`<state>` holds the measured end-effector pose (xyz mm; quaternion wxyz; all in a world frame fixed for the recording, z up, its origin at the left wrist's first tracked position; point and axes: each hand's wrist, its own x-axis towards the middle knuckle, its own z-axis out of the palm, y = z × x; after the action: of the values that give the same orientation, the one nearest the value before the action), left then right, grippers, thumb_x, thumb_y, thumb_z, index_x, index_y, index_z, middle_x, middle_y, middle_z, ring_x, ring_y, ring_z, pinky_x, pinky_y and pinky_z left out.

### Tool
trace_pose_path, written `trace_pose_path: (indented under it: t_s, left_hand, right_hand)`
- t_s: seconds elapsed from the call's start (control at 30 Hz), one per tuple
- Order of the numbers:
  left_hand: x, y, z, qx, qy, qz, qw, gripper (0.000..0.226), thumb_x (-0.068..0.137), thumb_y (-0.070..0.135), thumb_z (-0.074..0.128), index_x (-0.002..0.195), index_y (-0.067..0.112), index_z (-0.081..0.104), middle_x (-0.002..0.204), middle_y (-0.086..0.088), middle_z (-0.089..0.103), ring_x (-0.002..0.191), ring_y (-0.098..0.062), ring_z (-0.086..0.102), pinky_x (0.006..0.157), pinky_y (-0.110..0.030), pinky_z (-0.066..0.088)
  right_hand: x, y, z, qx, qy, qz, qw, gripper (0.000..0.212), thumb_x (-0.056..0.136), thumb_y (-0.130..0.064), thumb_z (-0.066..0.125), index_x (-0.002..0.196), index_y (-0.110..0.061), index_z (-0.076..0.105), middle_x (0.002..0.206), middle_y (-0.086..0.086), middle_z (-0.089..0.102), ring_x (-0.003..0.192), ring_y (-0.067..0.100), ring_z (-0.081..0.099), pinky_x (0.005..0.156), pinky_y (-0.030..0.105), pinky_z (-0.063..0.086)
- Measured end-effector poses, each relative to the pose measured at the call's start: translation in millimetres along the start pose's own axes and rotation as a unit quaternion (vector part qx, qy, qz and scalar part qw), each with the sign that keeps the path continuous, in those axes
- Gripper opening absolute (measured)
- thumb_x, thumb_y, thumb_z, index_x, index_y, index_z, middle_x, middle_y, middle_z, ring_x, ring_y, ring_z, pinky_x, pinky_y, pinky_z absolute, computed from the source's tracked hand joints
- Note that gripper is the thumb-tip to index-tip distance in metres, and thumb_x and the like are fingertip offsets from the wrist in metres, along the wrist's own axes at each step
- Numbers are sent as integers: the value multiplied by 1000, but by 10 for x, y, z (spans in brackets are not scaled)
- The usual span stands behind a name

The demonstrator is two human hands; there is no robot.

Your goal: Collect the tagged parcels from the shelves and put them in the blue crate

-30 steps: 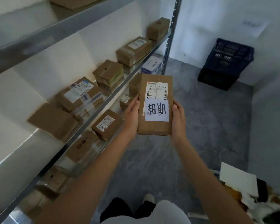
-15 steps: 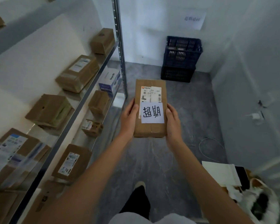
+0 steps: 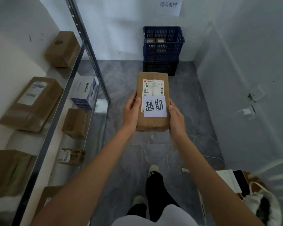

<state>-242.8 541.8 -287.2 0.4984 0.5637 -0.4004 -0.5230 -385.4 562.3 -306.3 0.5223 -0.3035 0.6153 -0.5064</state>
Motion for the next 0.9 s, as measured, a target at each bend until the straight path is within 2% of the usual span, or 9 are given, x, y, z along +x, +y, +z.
trace_pose_path:
  t_s: [0.07,0.23,0.33,0.4,0.47,0.63,0.73,0.9]
  left_hand:
    - [307,22,166,2,3,3,1000,35,100,24,46,134,22,54,107,2,70,88,-10,70,71,-23,58]
    - [1085,50,621,8,8,-15,1000,34,101,26,43,135,27,51,115,-2,69,99,-18,68,84,-35,57]
    - [1504,121,855,23,16,-24,999,42,101,28,44,142,19,43,125,-3,63,105,-15,65,87,-30,56]
    - [1765,144,979,40,19,-22,999,39,101,27,44,139,16,45,117,2,63,94,-6,64,74,-14,54]
    - [2034,144,1086,57,23,-20,998,36,102,27,43,137,18,47,108,5,63,84,1,61,62,-7,50]
    - [2833,115,1301,49,21,-46,998,39,102,27,42,139,17,47,113,0,66,90,-6,64,74,-19,54]
    - [3419,139,1421,49,17,-41,998,38,101,25,43,138,18,50,116,-1,67,92,-8,66,71,-17,54]
    - [4390,246,1699,39,-7,-57,998,37,101,25,43,138,21,50,114,0,67,94,-11,66,76,-24,55]
  right_hand:
    - [330,-63,-2,5,1,-5,1000,39,102,-34,42,140,-32,52,129,-2,64,117,15,60,103,45,48]
    - [1186,-304,-38,-7,0,-1,1000,40,101,-36,41,140,-35,51,123,-6,67,115,14,62,101,45,49]
    - [1633,-459,-59,3,-3,11,1000,39,103,-33,39,141,-34,50,123,-4,67,115,16,62,99,42,51]
    - [1911,-536,-61,-3,0,22,1000,39,103,-34,39,141,-35,50,125,-3,66,116,17,60,98,41,51]
    - [2187,-600,-52,-13,3,23,1000,40,103,-35,38,142,-36,49,128,-3,65,116,15,60,99,41,50]
    - [2982,-761,75,-20,-4,34,999,39,104,-34,38,141,-34,50,127,-3,65,114,15,61,100,44,50]
    - [3531,-854,190,-24,1,29,999,39,103,-34,39,141,-34,51,126,-4,66,116,15,61,101,46,49]
    - [4449,-1141,373,-25,22,40,999,37,103,-31,39,137,-36,53,124,-2,67,113,17,62,100,47,50]
